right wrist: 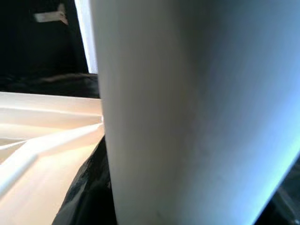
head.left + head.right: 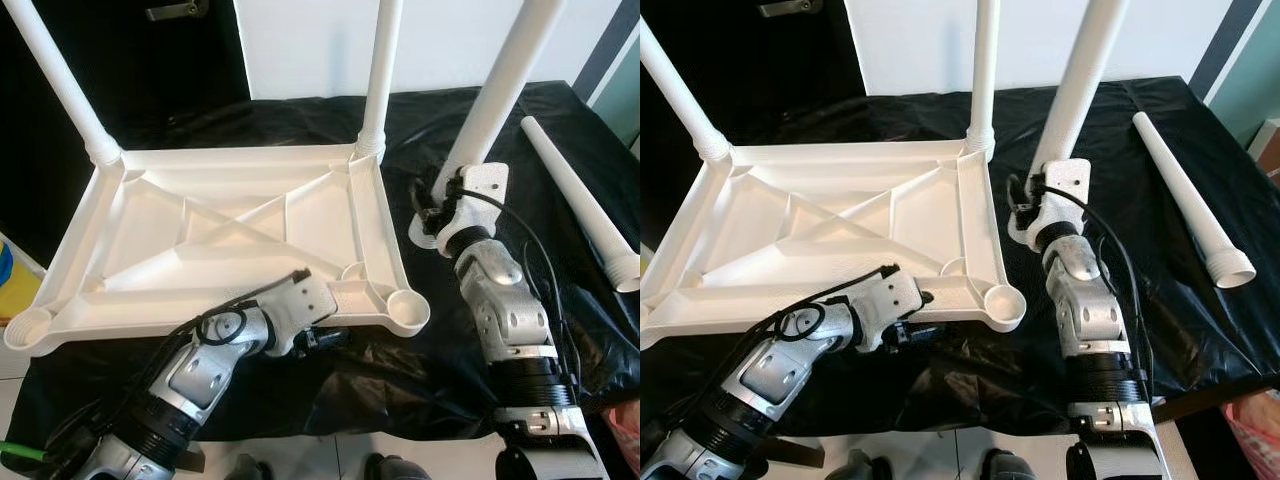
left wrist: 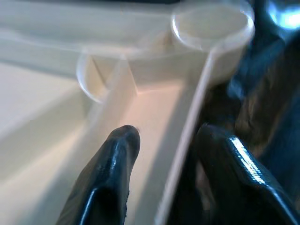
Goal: Building children table
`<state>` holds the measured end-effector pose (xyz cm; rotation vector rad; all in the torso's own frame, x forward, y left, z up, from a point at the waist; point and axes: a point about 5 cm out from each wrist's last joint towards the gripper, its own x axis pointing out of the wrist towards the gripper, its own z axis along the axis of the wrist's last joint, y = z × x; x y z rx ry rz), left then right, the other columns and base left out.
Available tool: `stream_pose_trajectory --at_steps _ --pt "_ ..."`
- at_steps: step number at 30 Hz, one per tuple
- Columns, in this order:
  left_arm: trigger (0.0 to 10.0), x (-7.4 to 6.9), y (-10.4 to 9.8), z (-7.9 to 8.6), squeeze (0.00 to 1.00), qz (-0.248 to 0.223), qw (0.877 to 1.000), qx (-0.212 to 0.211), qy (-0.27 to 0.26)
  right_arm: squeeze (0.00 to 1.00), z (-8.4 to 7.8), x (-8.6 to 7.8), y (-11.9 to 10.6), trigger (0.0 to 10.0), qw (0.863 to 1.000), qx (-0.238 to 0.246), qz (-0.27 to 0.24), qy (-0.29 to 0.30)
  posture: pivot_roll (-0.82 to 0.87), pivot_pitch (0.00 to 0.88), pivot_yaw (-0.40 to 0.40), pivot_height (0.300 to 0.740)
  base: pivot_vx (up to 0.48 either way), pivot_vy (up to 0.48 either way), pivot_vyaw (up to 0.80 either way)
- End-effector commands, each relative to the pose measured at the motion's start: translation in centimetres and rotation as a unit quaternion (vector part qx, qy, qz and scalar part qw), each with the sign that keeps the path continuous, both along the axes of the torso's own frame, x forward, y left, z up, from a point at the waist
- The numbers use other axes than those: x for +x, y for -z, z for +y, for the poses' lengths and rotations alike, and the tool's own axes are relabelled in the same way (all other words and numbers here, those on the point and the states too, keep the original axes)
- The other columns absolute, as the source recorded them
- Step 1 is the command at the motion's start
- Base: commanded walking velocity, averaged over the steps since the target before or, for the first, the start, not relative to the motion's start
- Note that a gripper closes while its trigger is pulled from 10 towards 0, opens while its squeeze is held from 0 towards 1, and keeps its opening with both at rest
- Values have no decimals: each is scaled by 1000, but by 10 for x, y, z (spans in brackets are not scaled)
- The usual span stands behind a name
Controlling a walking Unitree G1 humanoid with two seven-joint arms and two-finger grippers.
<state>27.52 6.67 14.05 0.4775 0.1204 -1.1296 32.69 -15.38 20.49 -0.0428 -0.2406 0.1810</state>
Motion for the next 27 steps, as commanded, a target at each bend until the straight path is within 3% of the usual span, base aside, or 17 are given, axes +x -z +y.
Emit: stream_pose_trajectory --at_steps 1,8,12,13,20,21,25,27 --pt "10000 2 -7 1 0 -18 998 -39 -46 0 3 -7 0 10000 1000 -5 -17 -12 -30 120 -5 740 0 0 0" --pt "10000 2 -14 6 0 -32 994 -78 -69 0 1 -21 7 10000 1000 4 -17 -10 -39 135 0 740 0 0 0" --pt "10000 -5 -14 7 0 -31 995 -80 -50 0 1 -34 9 10000 1000 14 -22 -17 -44 140 0 740 0 0 0" --pt "10000 -13 -9 3 0 -25 997 -70 -18 0 1 -44 10 10000 999 27 -26 -26 -50 143 -1 740 0 0 0" --pt "10000 -15 0 0 0 -26 999 -38 -8 0 2 -51 11 10000 998 36 -27 -36 -57 144 1 740 0 0 0" --pt "10000 -9 7 1 0 -32 999 -11 -27 0 4 -53 12 10000 998 37 -27 -42 -64 145 5 740 0 0 0" --pt "10000 -4 11 2 0 -37 998 8 -40 0 5 -54 12 10000 998 38 -27 -46 -67 145 8 740 0 0 0" --pt "10000 9 14 4 0 -48 996 22 -70 0 7 -57 13 10000 997 40 -25 -57 -68 146 12 740 0 0 0"
